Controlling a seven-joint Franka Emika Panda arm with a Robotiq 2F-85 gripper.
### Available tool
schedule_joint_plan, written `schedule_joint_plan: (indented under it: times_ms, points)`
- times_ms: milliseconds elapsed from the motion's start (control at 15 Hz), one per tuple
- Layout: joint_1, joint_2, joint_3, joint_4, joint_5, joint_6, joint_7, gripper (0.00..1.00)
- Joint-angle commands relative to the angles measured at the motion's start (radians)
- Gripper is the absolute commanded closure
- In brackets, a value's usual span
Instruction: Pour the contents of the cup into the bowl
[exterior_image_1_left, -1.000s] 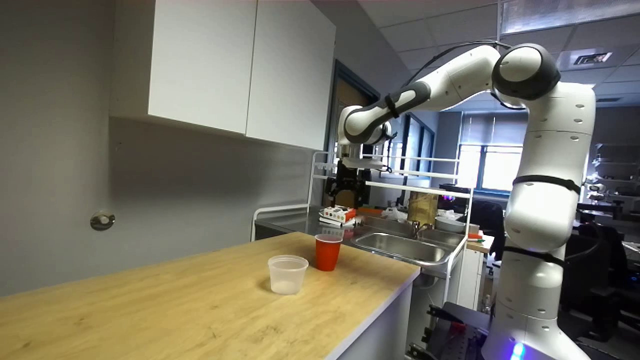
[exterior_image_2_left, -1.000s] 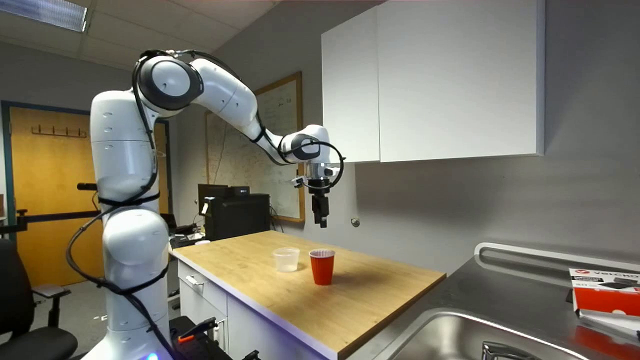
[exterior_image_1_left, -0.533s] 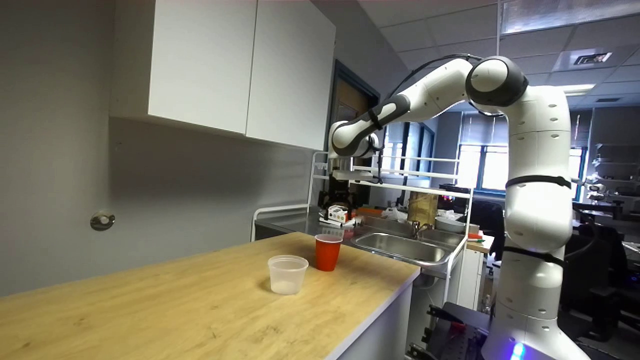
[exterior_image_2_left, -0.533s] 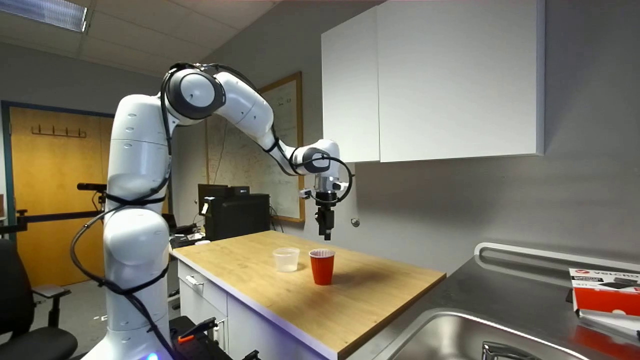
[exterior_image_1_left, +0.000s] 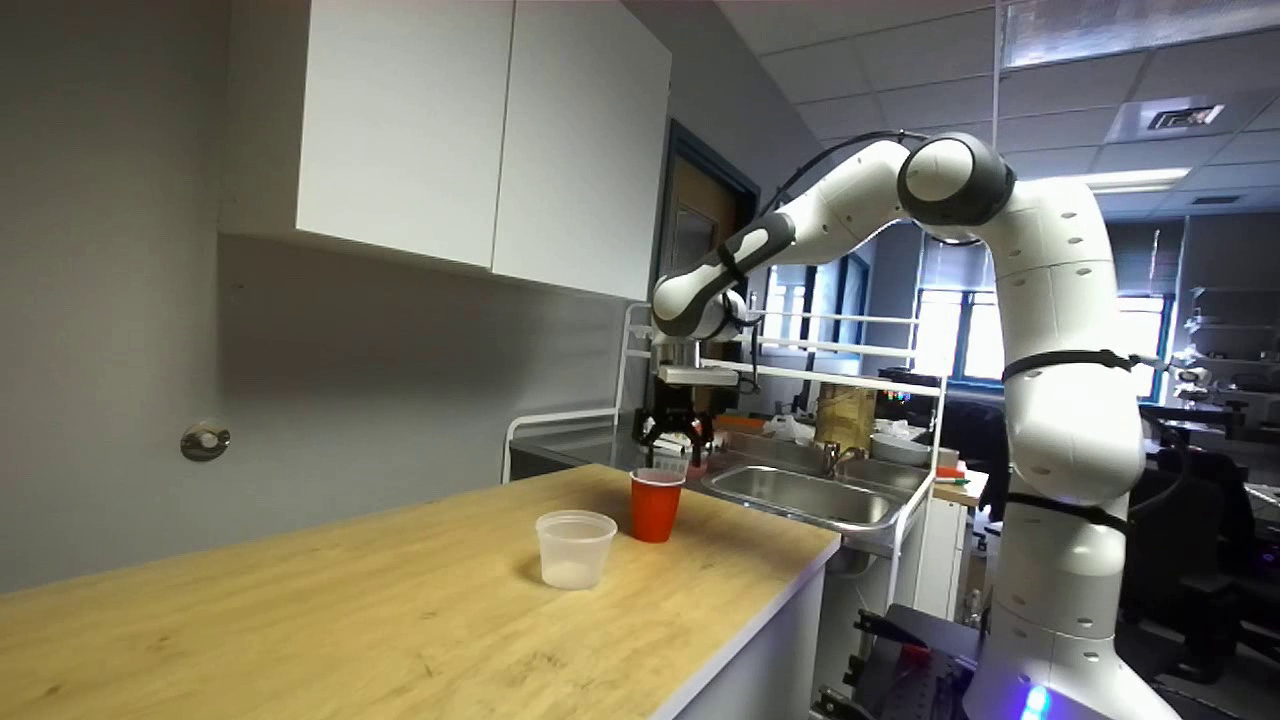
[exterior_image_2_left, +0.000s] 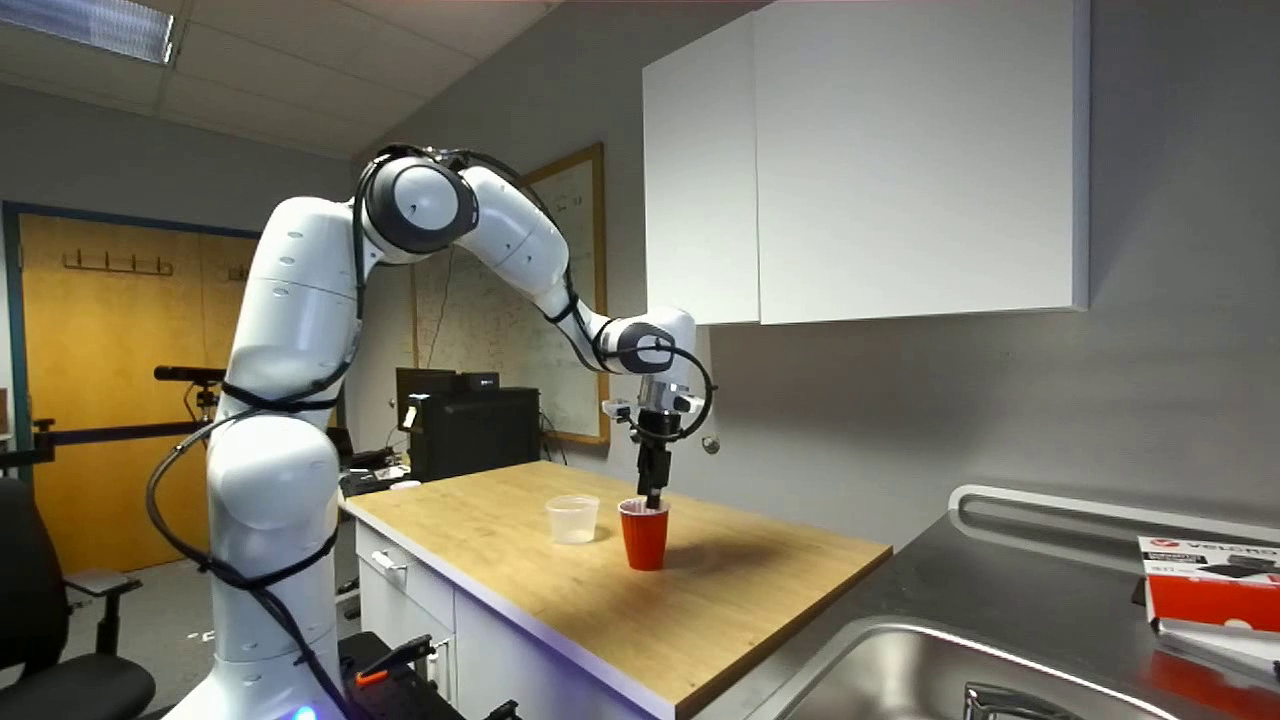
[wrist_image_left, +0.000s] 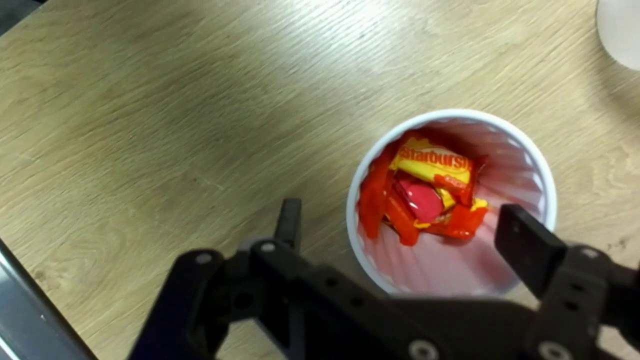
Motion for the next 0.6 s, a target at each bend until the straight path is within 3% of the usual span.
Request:
schedule_joint_plan:
  times_ms: [0, 533]
  points:
    - [0.0, 0.028, -0.026, 0.025, 0.062, -0.024, -0.049, 0.0]
    - [-0.019, 0.071, -0.062, 0.039, 0.103, -0.037, -0.089, 0.0]
